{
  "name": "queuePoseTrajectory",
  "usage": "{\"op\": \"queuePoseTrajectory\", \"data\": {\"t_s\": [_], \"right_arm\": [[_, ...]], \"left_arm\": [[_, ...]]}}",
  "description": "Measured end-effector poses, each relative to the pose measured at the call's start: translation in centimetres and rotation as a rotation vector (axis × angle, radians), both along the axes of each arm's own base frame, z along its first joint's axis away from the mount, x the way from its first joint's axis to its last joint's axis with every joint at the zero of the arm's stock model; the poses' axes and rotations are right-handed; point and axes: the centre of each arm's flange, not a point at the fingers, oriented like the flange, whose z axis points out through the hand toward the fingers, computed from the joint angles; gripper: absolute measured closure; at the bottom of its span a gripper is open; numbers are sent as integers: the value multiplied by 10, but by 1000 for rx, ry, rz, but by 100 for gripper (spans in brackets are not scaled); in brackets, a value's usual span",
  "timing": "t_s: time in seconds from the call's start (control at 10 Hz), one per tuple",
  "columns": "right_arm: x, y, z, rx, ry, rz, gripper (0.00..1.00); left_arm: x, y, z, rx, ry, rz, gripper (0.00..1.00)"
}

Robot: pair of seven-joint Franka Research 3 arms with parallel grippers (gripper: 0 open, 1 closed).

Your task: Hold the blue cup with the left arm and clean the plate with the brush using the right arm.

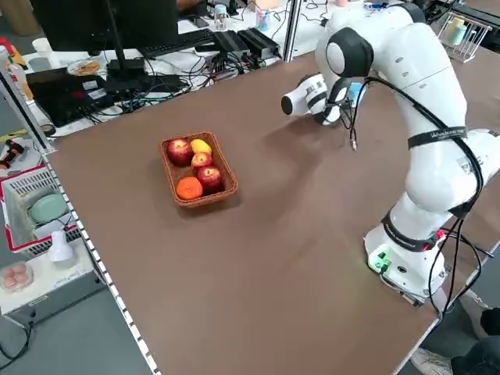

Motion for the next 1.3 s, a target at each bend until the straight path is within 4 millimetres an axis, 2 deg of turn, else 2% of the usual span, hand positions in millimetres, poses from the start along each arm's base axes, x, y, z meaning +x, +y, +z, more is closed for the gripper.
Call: {"op": "queuePoseTrajectory", "data": {"t_s": [0.2, 0.4, 0.7, 0.8, 1.0, 1.3], "right_arm": [[-5, -2, -13, 15, 3, -4, 96], [-12, -9, -27, 65, -10, 2, 96], [-21, -12, -41, 84, -1, 4, 96], [-21, -13, -41, 85, -8, 0, 96], [-23, -13, -43, 86, -17, 18, 96], [-25, -24, -52, 122, -66, 42, 96]], "left_arm": [[15, 38, 19, 23, -42, 20, 1], [33, 84, 42, 71, -106, 23, 1], [50, 176, 81, 221, -231, -37, 1], [51, 199, 91, 271, -248, -60, 1], [53, 236, 110, 368, -230, -88, 1], [55, 265, 142, 505, -189, -119, 0]]}}
